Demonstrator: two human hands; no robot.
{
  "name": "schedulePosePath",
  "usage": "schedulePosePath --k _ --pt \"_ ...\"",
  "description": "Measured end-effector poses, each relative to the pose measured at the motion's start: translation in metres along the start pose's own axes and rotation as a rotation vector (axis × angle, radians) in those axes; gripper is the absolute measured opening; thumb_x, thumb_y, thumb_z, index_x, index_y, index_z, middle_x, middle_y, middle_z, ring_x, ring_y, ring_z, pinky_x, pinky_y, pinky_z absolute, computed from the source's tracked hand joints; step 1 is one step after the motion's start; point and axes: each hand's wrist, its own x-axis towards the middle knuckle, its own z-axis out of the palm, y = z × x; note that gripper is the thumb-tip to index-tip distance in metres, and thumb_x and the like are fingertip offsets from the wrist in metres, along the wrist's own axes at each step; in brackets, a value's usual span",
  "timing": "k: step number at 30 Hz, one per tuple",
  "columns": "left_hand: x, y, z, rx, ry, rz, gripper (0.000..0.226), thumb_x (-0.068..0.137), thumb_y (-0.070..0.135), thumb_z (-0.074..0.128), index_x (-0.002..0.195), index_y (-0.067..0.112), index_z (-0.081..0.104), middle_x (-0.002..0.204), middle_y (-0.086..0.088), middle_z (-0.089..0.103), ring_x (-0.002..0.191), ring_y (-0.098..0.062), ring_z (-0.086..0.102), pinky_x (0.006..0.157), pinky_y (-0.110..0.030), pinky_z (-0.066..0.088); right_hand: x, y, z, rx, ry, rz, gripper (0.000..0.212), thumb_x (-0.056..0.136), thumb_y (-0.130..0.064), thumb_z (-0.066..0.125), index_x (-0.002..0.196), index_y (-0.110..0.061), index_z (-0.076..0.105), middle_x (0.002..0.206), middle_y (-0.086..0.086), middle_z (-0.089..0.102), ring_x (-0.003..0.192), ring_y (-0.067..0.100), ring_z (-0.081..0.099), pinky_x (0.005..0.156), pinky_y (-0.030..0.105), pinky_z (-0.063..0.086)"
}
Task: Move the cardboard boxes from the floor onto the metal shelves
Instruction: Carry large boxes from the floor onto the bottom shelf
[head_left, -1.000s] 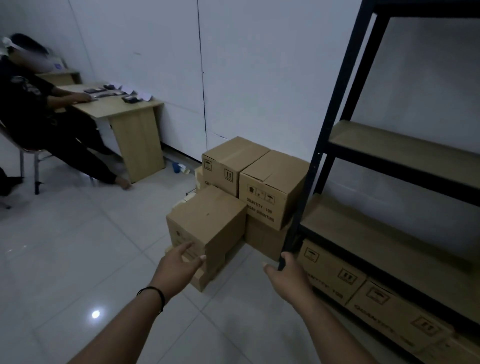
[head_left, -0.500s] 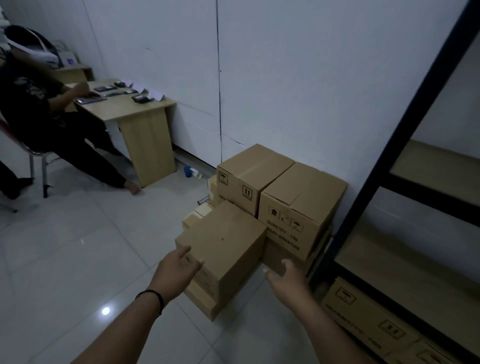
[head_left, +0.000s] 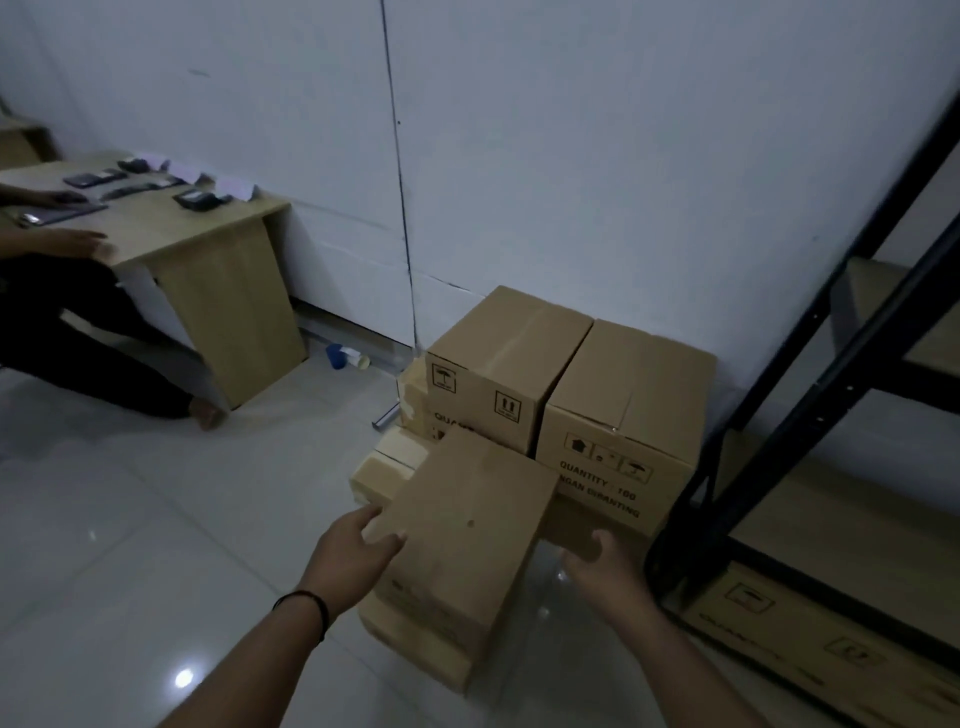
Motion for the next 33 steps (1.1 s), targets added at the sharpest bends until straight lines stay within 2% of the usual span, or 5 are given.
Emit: schedulePosePath --k 7,11,16,27,33 --pt "0.073 -0.022 -0.025 0.06 -0.1 -0.025 0.063 0.091 0.035 0.061 0.146 0.015 0.038 0.151 -0.005 0.037 0.139 -0.023 0.034 0.111 -0.038 0.031 0.018 -0.01 0.039 -0.047 0.061 0.057 0.068 0.089 -0.048 0.056 0.145 -0.016 0.034 0.141 0.007 0.046 0.122 0.026 0.05 0.098 0.034 0.045" --pt "0.113 -0.026 -0.02 0.082 -0.143 -0.042 0.065 0.091 0.035 0.062 0.147 0.015 0.036 0.151 -0.006 0.037 0.138 -0.024 0.035 0.11 -0.038 0.032 0.043 -0.014 0.054 -0.033 0.056 0.126 0.071 0.09 -0.049 0.055 0.147 -0.016 0.031 0.146 0.008 0.04 0.129 0.028 0.043 0.104 0.036 0.04" --pt "0.166 -0.03 -0.007 0.123 -0.191 -0.065 0.066 0.091 0.035 0.062 0.148 0.016 0.034 0.152 -0.007 0.036 0.138 -0.026 0.035 0.109 -0.038 0.032 0.086 -0.02 0.071 -0.035 0.036 0.201 0.062 0.091 -0.048 0.053 0.14 -0.013 0.036 0.138 0.01 0.045 0.119 0.028 0.049 0.099 0.037 0.045" --pt "0.256 -0.053 0.02 0.171 -0.321 -0.129 0.071 0.091 0.035 0.062 0.15 0.016 0.028 0.153 -0.008 0.034 0.139 -0.026 0.035 0.11 -0.037 0.032 0.148 -0.021 0.109 0.007 -0.019 0.362 0.071 0.092 -0.045 0.052 0.15 -0.015 0.023 0.143 0.008 0.043 0.12 0.025 0.051 0.097 0.035 0.047" --pt "0.296 -0.079 0.034 0.234 -0.425 -0.12 0.075 0.09 0.035 0.063 0.151 0.014 0.024 0.153 -0.009 0.033 0.138 -0.026 0.035 0.109 -0.037 0.033 0.154 -0.012 0.138 0.069 0.045 0.472 0.072 0.093 -0.047 0.052 0.151 -0.015 0.024 0.145 0.006 0.042 0.124 0.024 0.048 0.101 0.036 0.044"
